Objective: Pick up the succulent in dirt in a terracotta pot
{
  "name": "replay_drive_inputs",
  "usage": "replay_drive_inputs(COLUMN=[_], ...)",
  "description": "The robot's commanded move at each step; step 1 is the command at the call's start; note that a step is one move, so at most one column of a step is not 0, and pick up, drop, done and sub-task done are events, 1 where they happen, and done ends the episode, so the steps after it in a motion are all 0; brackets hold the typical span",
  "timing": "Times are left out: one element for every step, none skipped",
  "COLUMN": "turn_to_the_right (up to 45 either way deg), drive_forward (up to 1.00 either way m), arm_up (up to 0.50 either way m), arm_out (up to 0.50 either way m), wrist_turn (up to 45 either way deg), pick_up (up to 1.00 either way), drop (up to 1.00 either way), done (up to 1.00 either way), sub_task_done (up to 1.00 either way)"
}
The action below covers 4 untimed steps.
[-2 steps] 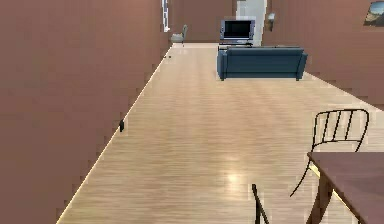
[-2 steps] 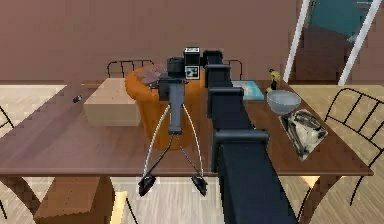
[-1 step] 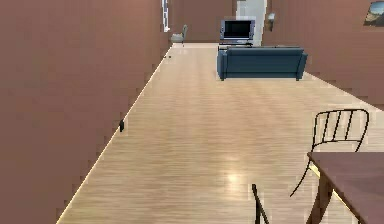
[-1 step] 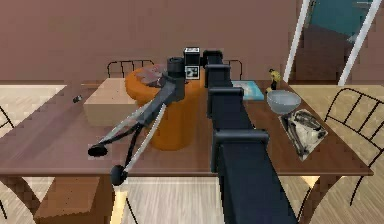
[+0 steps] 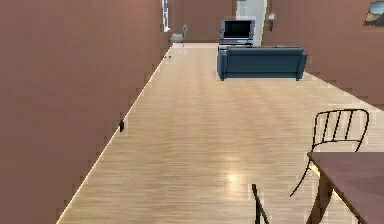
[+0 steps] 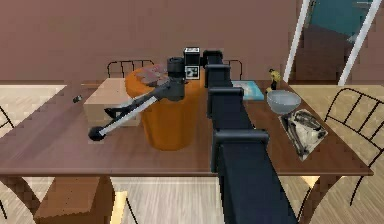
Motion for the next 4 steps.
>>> replay_drive_inputs(turn_to_the_right=[0.0,0.0,0.0,0.0], drive_forward=[0.0,0.0,0.0,0.0], arm_up=[0.0,0.0,0.0,0.0], arm_out=[0.0,0.0,0.0,0.0], wrist_turn=[45.0,33.0,0.0,0.0], pick_up=[0.0,0.0,1.0,0.0], drop=[0.0,0.0,0.0,0.0], done=[0.0,0.0,0.0,1.0], sub_task_done=[0.0,0.0,0.0,0.0])
